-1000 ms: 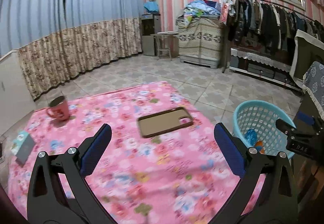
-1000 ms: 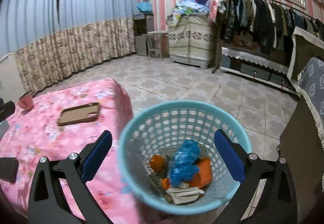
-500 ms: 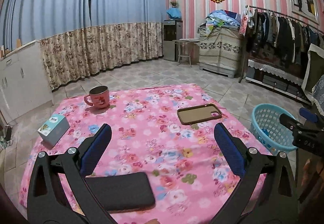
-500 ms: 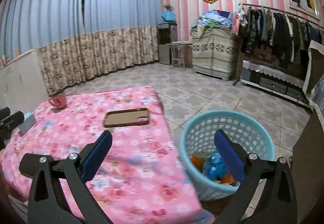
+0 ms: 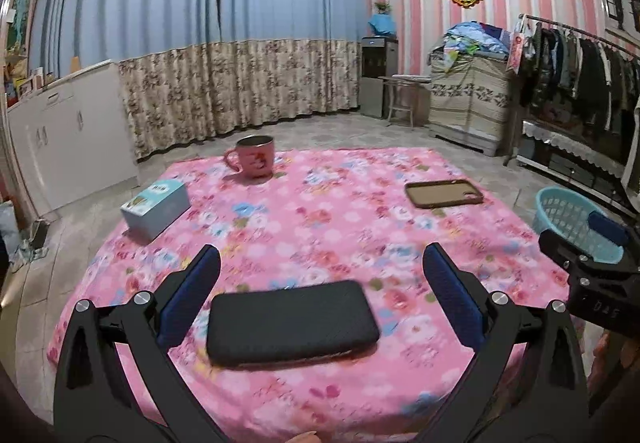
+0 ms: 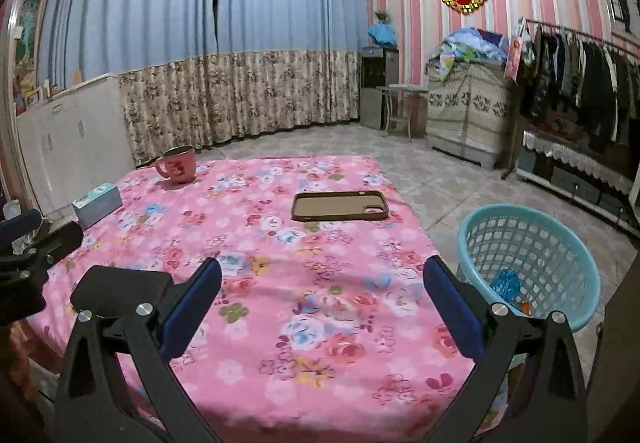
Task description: Collect trash
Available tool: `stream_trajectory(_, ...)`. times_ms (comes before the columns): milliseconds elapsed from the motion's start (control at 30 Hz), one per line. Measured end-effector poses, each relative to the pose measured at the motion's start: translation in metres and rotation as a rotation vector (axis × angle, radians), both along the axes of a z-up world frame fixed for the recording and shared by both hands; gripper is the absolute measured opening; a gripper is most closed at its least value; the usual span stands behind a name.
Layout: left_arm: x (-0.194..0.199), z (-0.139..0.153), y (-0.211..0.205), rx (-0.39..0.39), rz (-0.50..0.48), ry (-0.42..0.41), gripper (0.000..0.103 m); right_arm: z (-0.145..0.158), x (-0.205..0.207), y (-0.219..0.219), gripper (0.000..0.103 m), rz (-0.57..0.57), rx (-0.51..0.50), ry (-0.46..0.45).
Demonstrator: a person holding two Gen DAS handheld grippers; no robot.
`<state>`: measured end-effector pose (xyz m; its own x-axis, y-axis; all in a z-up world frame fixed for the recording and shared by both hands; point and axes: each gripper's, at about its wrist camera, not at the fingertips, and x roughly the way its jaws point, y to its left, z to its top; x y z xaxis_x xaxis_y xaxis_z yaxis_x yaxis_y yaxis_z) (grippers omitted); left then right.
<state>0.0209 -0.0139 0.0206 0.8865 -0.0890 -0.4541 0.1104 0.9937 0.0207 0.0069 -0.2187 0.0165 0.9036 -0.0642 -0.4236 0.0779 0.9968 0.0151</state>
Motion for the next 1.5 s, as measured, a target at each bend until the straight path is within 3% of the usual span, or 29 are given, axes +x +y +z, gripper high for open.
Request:
stream_trajectory(500, -0.007, -0.037, 0.012, -0.028, 0.045, 0.033, 0.098, -0.016, -0.005, 0.009, 0.099, -0.023, -0.017, -0.005)
stream_trajectory(1033, -0.01, -0.039, 0.001, 0.007, 0.039, 0.017, 0.098, -0.021, -0.011, 0.015, 0.099, -0.01, -0.015, -0.013)
stream_trajectory(1500, -0.003, -0.038, -0.009, 0.003, -0.017, 0.03, 0.098, -0.021, -0.011, 0.009, 0.099, -0.07, -0.008, -0.014)
